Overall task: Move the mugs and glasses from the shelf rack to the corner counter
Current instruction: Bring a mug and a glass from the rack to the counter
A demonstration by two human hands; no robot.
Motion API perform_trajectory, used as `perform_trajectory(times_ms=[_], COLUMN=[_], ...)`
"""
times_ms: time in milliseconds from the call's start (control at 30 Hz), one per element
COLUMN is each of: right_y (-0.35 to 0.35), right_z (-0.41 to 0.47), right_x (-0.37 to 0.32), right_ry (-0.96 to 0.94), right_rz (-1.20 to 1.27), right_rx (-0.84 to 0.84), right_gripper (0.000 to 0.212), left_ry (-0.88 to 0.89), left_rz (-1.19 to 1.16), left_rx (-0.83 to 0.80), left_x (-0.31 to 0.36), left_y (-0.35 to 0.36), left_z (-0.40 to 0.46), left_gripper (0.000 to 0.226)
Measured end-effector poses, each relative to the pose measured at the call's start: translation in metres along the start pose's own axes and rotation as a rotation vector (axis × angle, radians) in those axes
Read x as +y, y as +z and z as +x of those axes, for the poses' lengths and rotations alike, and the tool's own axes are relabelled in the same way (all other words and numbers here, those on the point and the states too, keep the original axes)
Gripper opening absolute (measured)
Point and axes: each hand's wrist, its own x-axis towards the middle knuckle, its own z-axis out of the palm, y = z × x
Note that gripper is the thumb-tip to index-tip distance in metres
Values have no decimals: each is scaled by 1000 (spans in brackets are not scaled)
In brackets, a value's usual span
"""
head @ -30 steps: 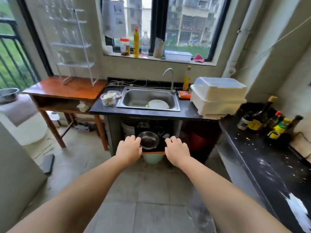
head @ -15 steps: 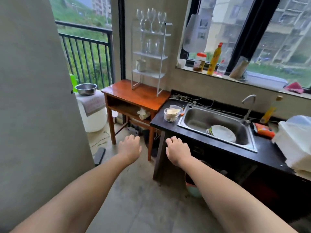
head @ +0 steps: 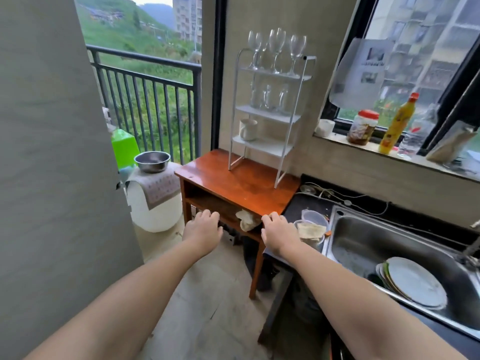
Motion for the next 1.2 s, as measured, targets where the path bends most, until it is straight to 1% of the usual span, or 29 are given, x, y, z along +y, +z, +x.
perform_trajectory(times_ms=[167,267,400,500,600,700,767,900,967,1033,1100,1200], right_y=[-8,-18,-39,-49,-61,-79,-95,-125,-136,-142,-143,-144], right_z=[111,180,250,300,331,375,404,457,482,496,513,531], right_x=[-11,-12,-6,6,19,41,56,87,103,112,118,122], right_ry=[43,121,201,264,297,305,341,484,522,547,578,634], right_rz=[18,40,90,132,195,271,355,653,732,758,801,930], right_rx=[92,142,202,234,272,368,444,575,587,586,611,612], right_gripper=[32,31,36,36,35,35,37,42,46,51,50,43], left_ry=[70,153,201,181,185,187,170,102,55,-10,-83,-125], left_rz=[-14,14,-26,-112,-170,-232,-293,-410,-477,-568,-653,-729], left_rx=[38,22,16,-3,-37,-61,-54,-51,-35,-29,-34,-65], left_x=[-29,-48,-63,-61,-50,-36,-26,-10,-4,0,3,7], left_y=[-4,-13,-31,-34,-27,-16,-11,-8,-6,-5,0,10], left_z=[110,183,268,325,357,410,445,513,545,563,578,598], left_gripper=[29,29,32,33,31,32,32,33,39,47,53,47])
